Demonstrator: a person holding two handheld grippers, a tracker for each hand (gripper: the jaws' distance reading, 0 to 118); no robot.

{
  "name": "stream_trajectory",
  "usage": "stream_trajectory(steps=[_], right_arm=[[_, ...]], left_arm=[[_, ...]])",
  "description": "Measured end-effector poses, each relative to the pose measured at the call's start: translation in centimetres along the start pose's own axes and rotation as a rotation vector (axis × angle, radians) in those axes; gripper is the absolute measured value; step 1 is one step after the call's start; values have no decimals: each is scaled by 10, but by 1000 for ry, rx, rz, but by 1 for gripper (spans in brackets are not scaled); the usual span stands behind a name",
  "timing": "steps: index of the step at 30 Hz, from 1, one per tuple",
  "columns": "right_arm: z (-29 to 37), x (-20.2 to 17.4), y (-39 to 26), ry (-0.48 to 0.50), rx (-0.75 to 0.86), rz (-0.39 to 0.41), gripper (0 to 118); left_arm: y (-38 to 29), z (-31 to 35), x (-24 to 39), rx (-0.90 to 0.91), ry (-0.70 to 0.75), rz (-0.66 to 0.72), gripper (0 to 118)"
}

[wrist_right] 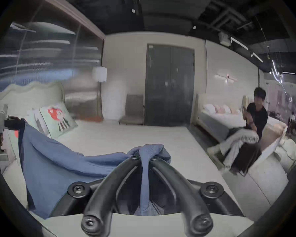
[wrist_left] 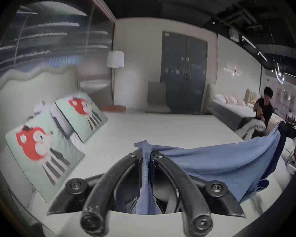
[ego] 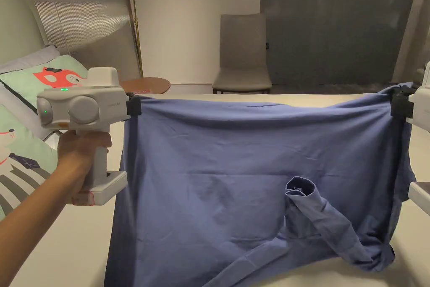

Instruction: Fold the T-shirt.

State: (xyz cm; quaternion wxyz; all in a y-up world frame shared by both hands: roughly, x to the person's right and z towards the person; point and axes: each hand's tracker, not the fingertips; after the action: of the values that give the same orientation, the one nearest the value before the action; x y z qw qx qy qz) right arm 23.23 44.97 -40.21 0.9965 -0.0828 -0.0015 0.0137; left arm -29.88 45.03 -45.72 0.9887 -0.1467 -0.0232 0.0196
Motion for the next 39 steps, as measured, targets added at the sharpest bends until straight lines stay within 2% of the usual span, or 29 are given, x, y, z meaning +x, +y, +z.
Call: stream_trajectory(steps=[4,7,10,16,22,29,34,39], right_arm=[[-10,-10,57,-11,141,48,3],[-21,-14,93,-12,213,7,3],[-38,-15,124,-19,252,10,3],[-61,-25,134,-20,298,30,3],[-100,-27,89,2,238,51,3],[-127,-25,1,31,95,41,3],[-130,-18,-77,51,-44,-10,3],[-86,-15,-158,82,-181,-66,3]], left_arm=[[65,16,1,109,25,-13,3],[105,15,3,166,59,-40,3],[135,8,6,221,87,-47,3],[146,-32,5,213,116,-50,3],[94,-88,2,164,141,-99,3],[-9,-135,-11,41,107,-88,3],[-92,-132,-14,-77,85,-101,3],[-174,-93,-21,-188,67,-68,3]])
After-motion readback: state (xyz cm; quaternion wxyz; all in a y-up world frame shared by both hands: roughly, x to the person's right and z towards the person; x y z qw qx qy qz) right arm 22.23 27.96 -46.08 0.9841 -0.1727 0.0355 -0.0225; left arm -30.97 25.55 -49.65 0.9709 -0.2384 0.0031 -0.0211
